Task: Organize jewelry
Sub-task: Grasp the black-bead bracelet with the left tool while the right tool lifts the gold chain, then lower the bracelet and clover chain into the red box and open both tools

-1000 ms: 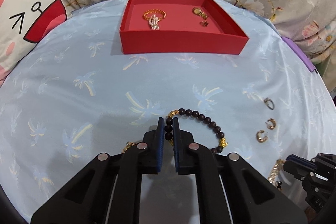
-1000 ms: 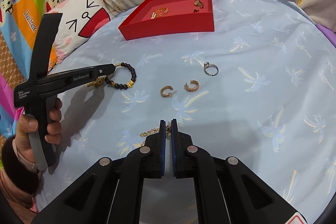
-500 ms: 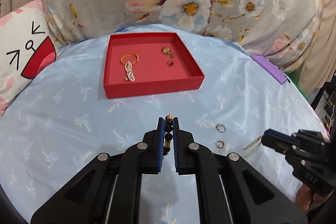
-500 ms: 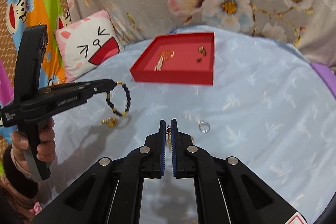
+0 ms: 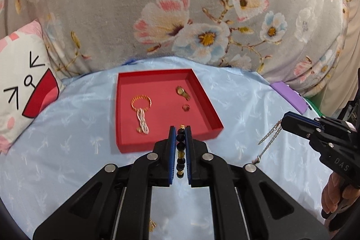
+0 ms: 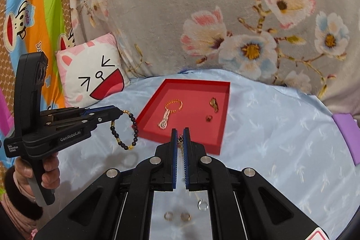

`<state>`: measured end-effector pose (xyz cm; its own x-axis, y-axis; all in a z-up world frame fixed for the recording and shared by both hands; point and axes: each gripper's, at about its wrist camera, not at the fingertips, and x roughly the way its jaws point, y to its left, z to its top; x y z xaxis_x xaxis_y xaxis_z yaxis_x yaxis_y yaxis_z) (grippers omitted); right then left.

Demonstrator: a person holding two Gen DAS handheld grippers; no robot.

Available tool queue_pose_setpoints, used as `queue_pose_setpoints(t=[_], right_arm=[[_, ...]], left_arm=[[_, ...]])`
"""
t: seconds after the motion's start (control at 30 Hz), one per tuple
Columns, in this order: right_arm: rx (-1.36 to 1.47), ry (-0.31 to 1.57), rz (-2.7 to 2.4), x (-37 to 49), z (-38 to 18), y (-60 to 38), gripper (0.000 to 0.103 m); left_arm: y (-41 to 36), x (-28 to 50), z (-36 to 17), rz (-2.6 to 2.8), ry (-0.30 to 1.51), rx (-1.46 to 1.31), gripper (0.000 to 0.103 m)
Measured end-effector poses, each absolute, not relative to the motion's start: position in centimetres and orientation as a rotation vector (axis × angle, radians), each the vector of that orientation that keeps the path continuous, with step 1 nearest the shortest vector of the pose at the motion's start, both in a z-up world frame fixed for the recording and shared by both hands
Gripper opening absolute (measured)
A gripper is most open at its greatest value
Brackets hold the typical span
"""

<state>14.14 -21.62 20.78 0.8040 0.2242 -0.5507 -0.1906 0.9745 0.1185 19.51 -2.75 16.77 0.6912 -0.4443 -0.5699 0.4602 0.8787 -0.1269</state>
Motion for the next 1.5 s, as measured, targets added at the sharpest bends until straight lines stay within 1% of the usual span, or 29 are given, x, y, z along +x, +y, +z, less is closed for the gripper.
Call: queue_pose_setpoints(t=[0.13, 0.27, 0.4, 0.57, 0.77, 0.93, 1.43, 1.47, 1.5], right_arm=[[0.025, 0.582, 0.216, 17.5, 21.6, -21.1, 0.004], [0.015, 0.584, 0.207, 21.0, 21.6, -21.0, 0.004], [0.039, 0.613, 0.206, 24.4, 20.4, -21.3, 0.004], [0.051, 0.682, 0.194, 27.9, 17.3, -21.7, 0.004], [0.042, 0.748, 0.18, 29.7, 13.9, -21.8, 0.004], [0.035, 0.789, 0.171, 31.2, 11.8, -21.8, 0.004], [0.036, 0.905, 0.198, 39.9, 8.7, -20.4, 0.004], [0.037, 0.917, 0.201, 40.5, 8.5, -20.4, 0.004], [0.043, 0.928, 0.199, 41.2, 8.3, -20.3, 0.004]], left_arm=[[-3.2, 22.4, 17.5, -0.483, 0.596, 0.017, 0.007], [-3.9, 25.8, 17.1, -0.464, 0.605, -0.004, 0.007], [-4.5, 29.0, 15.7, -0.449, 0.634, -0.012, 0.007], [-5.3, 31.7, 12.5, -0.451, 0.702, -0.02, 0.007], [-6.2, 33.3, 9.2, -0.462, 0.759, -0.023, 0.007], [-7.0, 34.7, 7.6, -0.46, 0.791, -0.017, 0.007], [-6.8, 38.4, 4.6, -0.386, 0.844, -0.011, 0.007], [-6.6, 38.5, 4.6, -0.381, 0.839, -0.011, 0.009], [-6.5, 38.5, 4.6, -0.375, 0.836, -0.013, 0.014]])
